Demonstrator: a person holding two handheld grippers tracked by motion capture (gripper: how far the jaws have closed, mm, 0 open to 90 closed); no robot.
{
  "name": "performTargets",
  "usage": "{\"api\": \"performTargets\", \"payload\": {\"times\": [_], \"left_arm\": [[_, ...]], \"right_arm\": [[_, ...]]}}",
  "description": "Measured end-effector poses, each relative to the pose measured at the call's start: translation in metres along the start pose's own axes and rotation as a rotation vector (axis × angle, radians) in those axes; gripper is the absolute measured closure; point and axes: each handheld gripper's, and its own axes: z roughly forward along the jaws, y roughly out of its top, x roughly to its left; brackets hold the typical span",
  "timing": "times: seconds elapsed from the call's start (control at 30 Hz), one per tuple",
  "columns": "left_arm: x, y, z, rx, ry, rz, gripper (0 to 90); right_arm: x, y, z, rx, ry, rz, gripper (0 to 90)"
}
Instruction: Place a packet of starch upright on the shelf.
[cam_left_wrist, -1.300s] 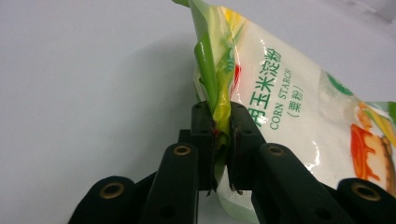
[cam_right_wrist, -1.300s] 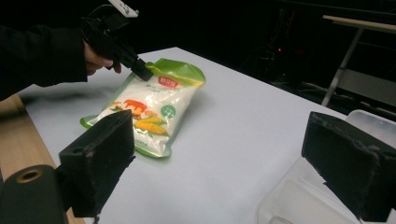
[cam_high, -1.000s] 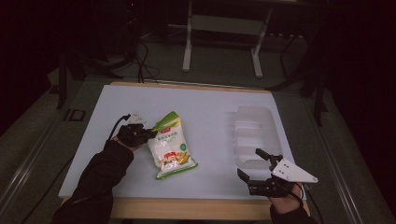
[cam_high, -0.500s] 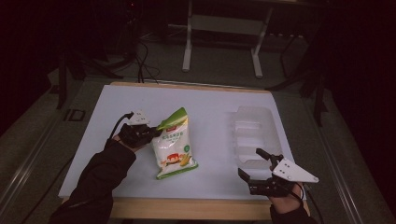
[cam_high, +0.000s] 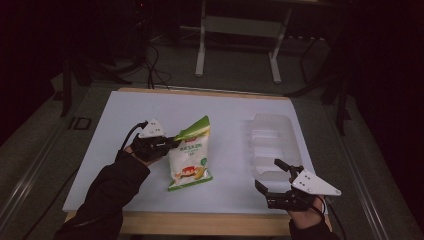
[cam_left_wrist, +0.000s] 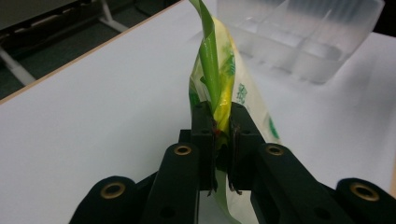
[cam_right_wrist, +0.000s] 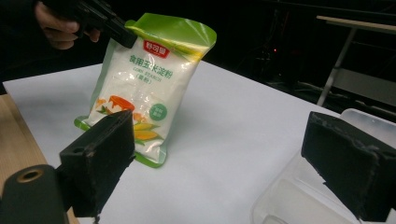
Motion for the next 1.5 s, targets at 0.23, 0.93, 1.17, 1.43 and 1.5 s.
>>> {"api": "performTargets", "payload": {"times": [0.23, 0.93, 1.17, 1.43, 1.5], "left_arm": [[-0.011, 0.007, -0.002, -0.031, -0.013, 0.023, 84.2], [-0.030, 0.037, -0.023, -0.134, -0.088, 0.076, 84.9], [-0.035, 0.056, -0.031, -0.170, -0.152, 0.103, 84.9], [-0.042, 0.076, -0.036, -0.212, -0.196, 0.125, 84.9], [-0.044, 0.080, -0.035, -0.216, -0.208, 0.126, 84.9]], "right_arm": [[-0.001, -0.001, 0.000, 0.004, -0.003, 0.002, 9.6], [-0.002, 0.007, -0.001, -0.014, 0.004, 0.005, 9.7], [-0.008, 0.021, -0.001, -0.036, 0.020, 0.006, 13.4], [-0.016, 0.047, 0.011, -0.067, 0.056, -0.003, 13.4], [-0.017, 0.050, 0.014, -0.068, 0.064, -0.006, 13.4]]}}
